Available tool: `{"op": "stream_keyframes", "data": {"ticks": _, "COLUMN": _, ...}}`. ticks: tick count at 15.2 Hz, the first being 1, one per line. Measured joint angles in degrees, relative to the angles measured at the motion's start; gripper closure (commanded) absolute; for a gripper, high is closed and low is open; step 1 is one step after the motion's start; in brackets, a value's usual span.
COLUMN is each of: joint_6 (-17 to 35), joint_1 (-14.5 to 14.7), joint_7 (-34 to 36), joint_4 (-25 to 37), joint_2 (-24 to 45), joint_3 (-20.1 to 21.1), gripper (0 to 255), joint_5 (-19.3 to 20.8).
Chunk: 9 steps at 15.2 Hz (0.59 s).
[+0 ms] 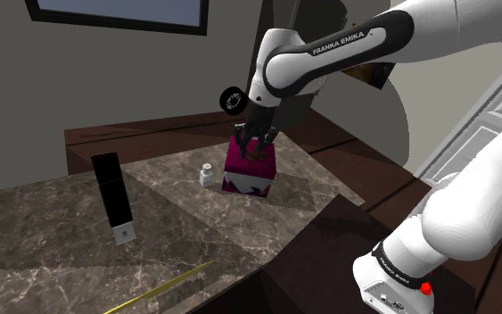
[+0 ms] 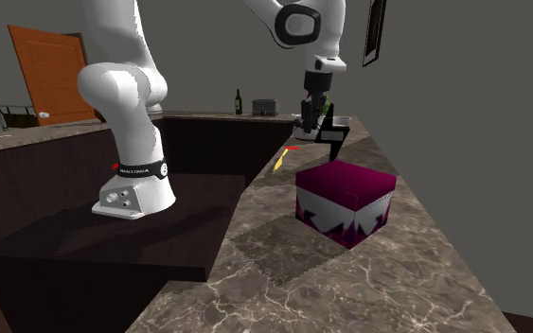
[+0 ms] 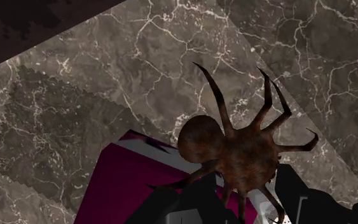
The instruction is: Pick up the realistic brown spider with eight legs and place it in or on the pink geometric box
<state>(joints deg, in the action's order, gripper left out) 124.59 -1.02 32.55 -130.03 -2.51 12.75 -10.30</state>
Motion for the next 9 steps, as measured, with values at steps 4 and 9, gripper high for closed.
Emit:
{"op": "stream_keyframes", "data": {"ticks": 4, "joint_6": -1.4, "joint_1": -2.4, "joint_7": -3.8, "joint_4": 4.7, "joint_2": 4.0, "joint_3": -2.4, "gripper": 255, "joint_5": 1.4}}
{"op": "stream_keyframes", "data": {"ticks": 9, "joint_6": -4.3, "joint_1": -5.4, "joint_7": -8.6, "joint_4": 12.9, "joint_2": 9.9, "joint_3": -5.3, "gripper": 255, "joint_5": 3.0}}
